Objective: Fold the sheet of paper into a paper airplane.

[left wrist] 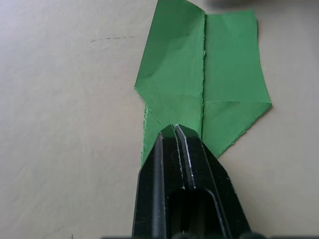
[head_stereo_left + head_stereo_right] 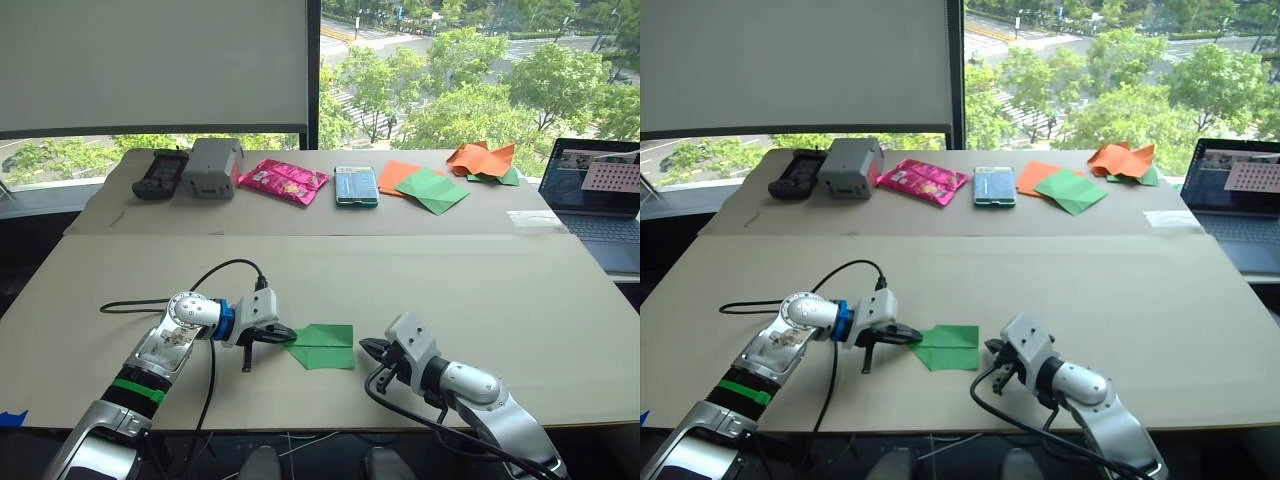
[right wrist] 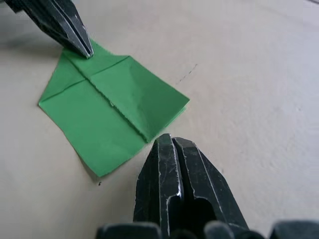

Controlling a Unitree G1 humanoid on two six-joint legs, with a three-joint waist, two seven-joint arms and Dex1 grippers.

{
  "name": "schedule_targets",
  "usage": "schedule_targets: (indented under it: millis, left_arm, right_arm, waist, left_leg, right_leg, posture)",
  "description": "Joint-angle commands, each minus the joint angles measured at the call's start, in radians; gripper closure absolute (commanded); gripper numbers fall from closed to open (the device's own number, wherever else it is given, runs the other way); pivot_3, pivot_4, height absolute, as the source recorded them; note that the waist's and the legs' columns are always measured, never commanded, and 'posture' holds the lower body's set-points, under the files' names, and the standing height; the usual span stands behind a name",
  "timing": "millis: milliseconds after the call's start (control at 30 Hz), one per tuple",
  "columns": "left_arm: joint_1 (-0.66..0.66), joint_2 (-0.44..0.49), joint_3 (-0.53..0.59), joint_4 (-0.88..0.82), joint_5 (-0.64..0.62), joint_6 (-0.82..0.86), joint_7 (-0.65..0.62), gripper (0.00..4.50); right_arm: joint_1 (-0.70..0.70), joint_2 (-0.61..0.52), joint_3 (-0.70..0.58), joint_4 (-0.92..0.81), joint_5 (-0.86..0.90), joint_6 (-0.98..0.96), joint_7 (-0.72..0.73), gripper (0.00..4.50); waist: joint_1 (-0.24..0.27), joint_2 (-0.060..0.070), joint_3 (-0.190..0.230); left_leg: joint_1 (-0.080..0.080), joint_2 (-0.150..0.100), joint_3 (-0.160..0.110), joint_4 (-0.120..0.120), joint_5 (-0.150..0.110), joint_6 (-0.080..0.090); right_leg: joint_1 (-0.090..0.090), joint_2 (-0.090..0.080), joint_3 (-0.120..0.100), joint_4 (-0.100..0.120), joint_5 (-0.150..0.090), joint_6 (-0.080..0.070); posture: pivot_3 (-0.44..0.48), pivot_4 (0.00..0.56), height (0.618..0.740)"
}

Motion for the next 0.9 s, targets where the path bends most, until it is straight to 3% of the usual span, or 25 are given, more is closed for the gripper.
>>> schedule_targets:
  millis: [33, 333, 667, 900]
  left_arm:
    - [0.002, 0.005, -0.016, 0.018, 0.023, 0.0, -0.004, 4.5]
    - [-0.006, 0.007, -0.015, 0.008, 0.022, 0.008, -0.004, 4.5]
    - [-0.009, -0.028, -0.009, -0.13, -0.062, 0.11, -0.036, 4.5]
    - [-0.015, -0.074, -0.065, -0.062, 0.012, 0.06, 0.006, 4.5]
  right_arm:
    - [-0.045, 0.021, 0.025, -0.051, 0.025, -0.024, 0.013, 4.46]
    - [-0.168, 0.063, 0.171, 0.214, -0.119, 0.024, -0.05, 4.46]
    - [-0.166, 0.068, 0.19, 0.268, -0.141, 0.102, -0.061, 4.46]
    - [-0.175, 0.078, 0.199, 0.254, -0.139, 0.116, -0.066, 4.46]
  waist:
    - [-0.001, 0.0, 0.0]
    - [0.0, 0.0, 0.001]
    - [-0.003, -0.001, 0.001]
    - [-0.005, -0.001, 0.0]
  left_leg:
    - [0.0, 0.0, 0.0, 0.0, 0.0, 0.0]
    - [-0.001, 0.0, 0.0, 0.0, 0.0, 0.0]
    - [0.001, 0.001, -0.001, -0.001, 0.0, 0.0]
    - [0.001, 0.001, -0.001, -0.001, 0.0, 0.0]
  right_leg:
    - [0.0, 0.0, 0.0, 0.0, 0.0, 0.0]
    - [-0.001, 0.001, 0.0, 0.0, 0.0, 0.0]
    - [-0.001, 0.002, 0.0, 0.001, 0.0, 0.0]
    - [-0.001, 0.002, 0.0, 0.001, 0.0, 0.0]
  posture:
    - [0.0, 0.15, 0.718]
    - [0.0, 0.15, 0.718]
    - [0.0, 0.15, 0.718]
    - [0.0, 0.15, 0.718]
